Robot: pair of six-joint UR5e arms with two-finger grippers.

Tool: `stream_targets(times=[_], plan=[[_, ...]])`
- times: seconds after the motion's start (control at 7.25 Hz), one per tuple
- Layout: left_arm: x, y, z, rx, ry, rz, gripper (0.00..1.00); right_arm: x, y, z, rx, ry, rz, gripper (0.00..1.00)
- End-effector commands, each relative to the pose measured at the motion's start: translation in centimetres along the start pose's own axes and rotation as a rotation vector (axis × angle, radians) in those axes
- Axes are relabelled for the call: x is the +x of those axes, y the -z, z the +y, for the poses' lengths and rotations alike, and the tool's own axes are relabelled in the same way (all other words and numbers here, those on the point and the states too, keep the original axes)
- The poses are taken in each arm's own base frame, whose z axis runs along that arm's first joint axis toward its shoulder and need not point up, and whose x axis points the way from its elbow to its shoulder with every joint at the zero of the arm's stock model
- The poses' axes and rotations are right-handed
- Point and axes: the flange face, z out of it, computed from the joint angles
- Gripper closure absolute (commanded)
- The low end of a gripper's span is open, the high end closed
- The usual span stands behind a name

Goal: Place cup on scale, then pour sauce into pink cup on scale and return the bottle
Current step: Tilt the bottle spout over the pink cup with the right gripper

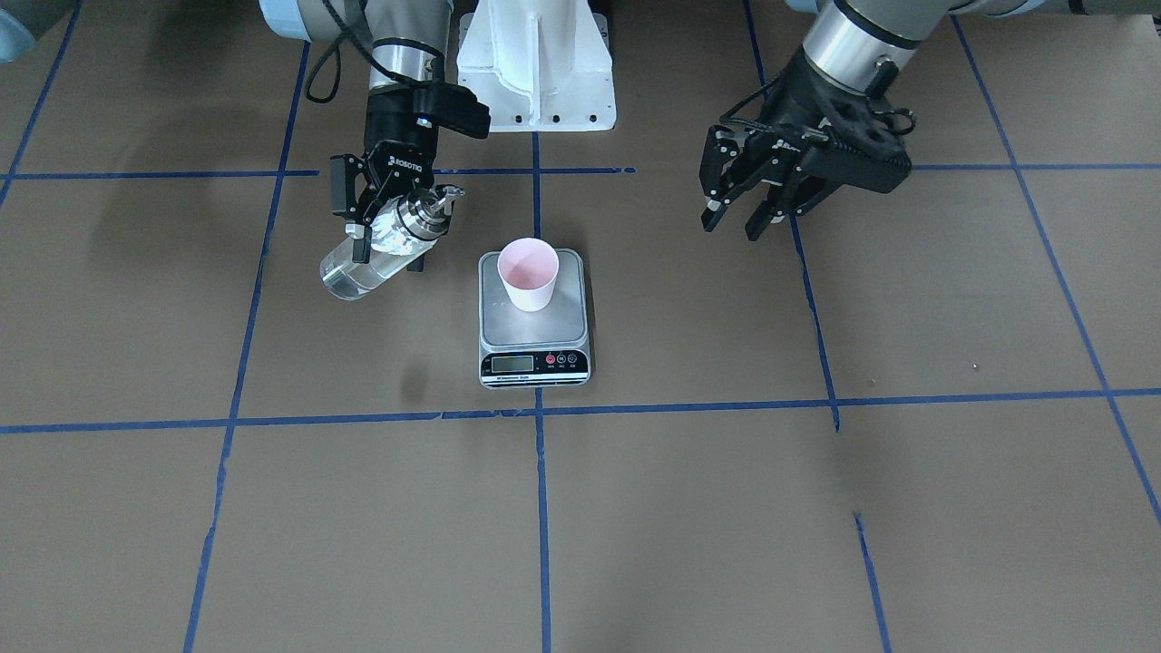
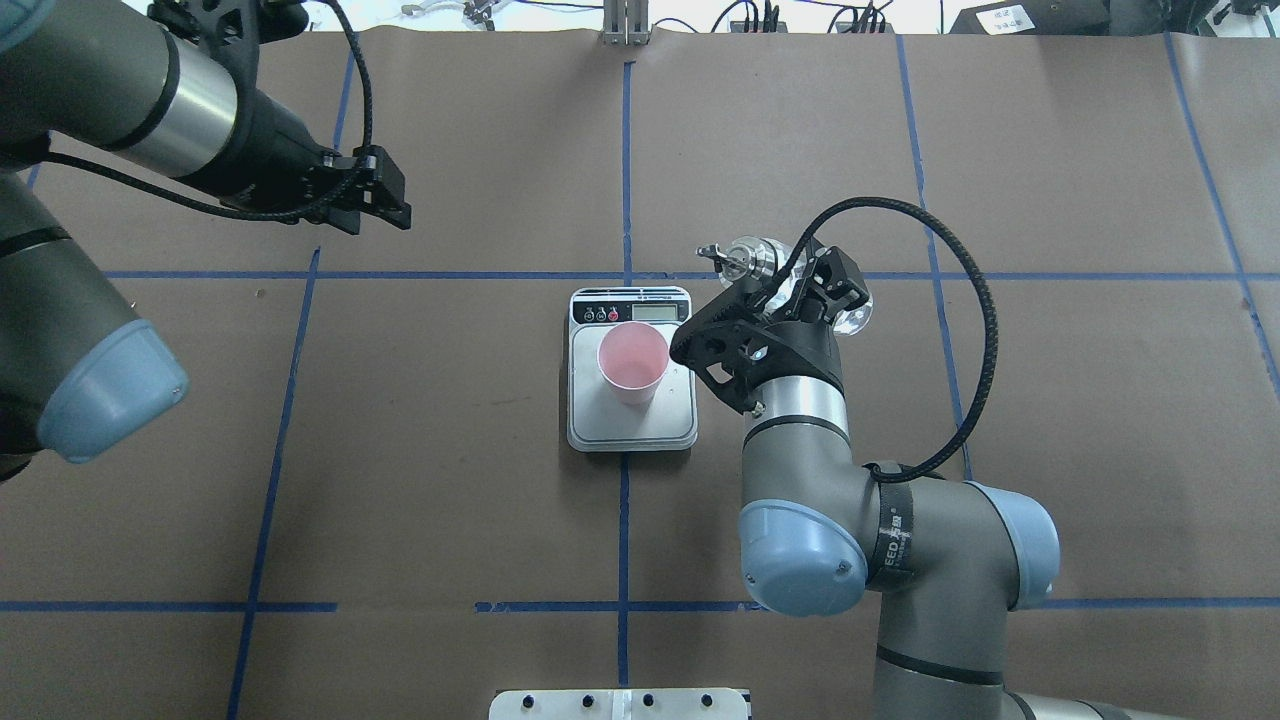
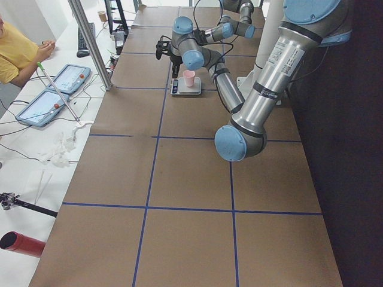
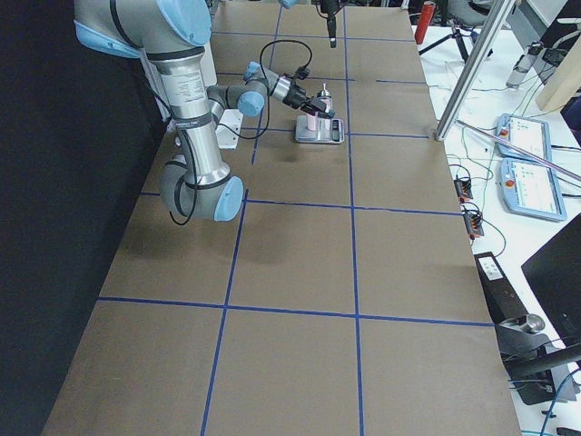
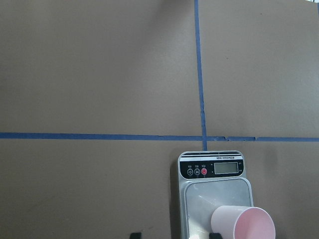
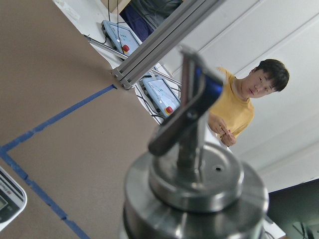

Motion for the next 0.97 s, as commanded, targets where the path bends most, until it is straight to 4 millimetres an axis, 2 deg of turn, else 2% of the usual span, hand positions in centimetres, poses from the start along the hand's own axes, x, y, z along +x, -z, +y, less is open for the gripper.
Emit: stream_targets(times=[0.0,0.14,0.28,0.41,0.83], plan=[[-5.3,0.7,-0.9,0.014,-0.092,-0.064,0.45,-1.7,-0.1,0.4,-0.031,0.206,0.032,1.00],[-6.2,0.9,-1.2,0.019,-0.102,-0.075,0.45,-2.2,0.5,-2.0,-0.039,0.253,0.035,1.00],[-6.5,0.8,-1.1,0.017,-0.099,-0.079,0.45,-3.5,-0.2,-2.0,-0.061,0.333,0.044,1.00],[-6.6,0.8,-1.2,0.017,-0.100,-0.081,0.45,-3.7,-0.4,-2.0,-0.066,0.357,0.047,1.00],[-6.4,1.0,-1.1,0.018,-0.101,-0.077,0.44,-5.9,-2.3,-0.2,-0.104,0.473,0.069,1.00]])
